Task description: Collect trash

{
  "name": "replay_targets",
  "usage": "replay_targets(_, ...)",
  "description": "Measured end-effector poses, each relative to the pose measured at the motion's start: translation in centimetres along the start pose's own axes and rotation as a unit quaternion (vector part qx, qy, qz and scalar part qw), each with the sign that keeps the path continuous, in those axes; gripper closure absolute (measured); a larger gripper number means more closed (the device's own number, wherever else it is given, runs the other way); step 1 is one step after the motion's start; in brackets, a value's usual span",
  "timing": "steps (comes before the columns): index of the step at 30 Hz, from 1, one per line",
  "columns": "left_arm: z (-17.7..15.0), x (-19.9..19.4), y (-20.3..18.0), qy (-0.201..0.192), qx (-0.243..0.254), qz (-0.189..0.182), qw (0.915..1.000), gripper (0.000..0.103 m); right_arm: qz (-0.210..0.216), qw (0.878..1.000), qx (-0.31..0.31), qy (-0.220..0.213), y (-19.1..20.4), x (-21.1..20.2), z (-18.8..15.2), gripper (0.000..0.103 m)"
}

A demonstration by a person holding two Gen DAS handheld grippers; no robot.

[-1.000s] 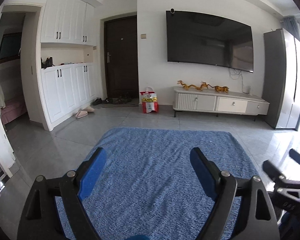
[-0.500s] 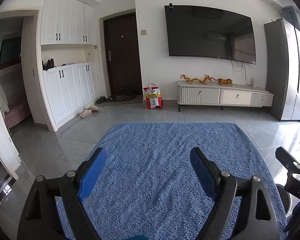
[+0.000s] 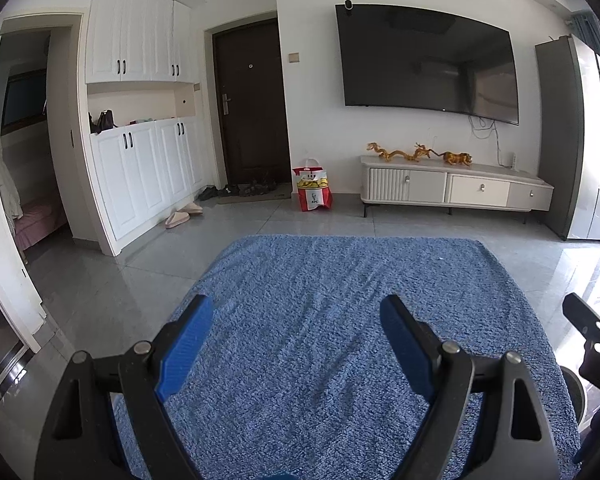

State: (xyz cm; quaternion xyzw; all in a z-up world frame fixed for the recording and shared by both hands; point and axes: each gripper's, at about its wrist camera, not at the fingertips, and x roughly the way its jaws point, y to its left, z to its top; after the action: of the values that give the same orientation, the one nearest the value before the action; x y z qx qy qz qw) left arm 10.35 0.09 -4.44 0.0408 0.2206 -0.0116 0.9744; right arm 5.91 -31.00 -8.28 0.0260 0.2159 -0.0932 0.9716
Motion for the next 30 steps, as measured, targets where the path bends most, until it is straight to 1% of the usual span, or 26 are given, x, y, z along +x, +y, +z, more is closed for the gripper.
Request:
replay_targets(13,-0.7,0.5,0.2,0.010,-0.001,0.000,0.9999,0.018,0.003,1.000,-0.002,0.006,0.4,0.2,-0.4,0.000)
replay_targets(30,-1.1,0.4,-0.2,0.010,0.003,-0.002,0.9999,0.018,0.004,1.000,-0.003,0.013,0.9,0.5,-0.9,0.000)
